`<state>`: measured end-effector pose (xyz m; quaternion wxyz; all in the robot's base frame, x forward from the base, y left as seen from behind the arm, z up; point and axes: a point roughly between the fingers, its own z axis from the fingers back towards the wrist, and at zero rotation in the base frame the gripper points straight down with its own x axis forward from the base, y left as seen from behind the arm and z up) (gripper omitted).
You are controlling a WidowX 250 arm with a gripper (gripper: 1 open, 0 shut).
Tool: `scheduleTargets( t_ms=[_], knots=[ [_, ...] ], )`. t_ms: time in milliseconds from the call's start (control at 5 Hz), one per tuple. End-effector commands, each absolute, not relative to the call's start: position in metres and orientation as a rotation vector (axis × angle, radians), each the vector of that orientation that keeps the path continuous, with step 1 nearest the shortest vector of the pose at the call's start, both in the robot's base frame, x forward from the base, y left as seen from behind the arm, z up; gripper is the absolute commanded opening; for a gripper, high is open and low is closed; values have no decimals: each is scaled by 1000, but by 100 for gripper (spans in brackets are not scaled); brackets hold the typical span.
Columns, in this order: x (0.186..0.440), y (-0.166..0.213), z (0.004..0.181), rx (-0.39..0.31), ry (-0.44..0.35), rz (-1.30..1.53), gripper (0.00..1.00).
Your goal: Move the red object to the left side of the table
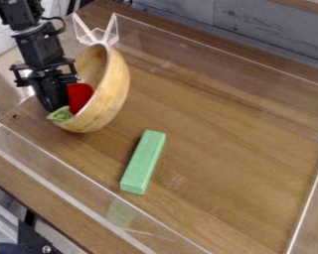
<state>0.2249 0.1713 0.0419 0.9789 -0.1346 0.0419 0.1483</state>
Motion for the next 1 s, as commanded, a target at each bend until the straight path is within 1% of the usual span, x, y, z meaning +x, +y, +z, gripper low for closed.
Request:
scheduleTargets(
  t_ms=[0,400,800],
  knots=[
    [229,177,47,-255,60,303,100],
    [230,169,53,-290,55,285,100],
    [236,183,61,-281,35,298,100]
  ],
)
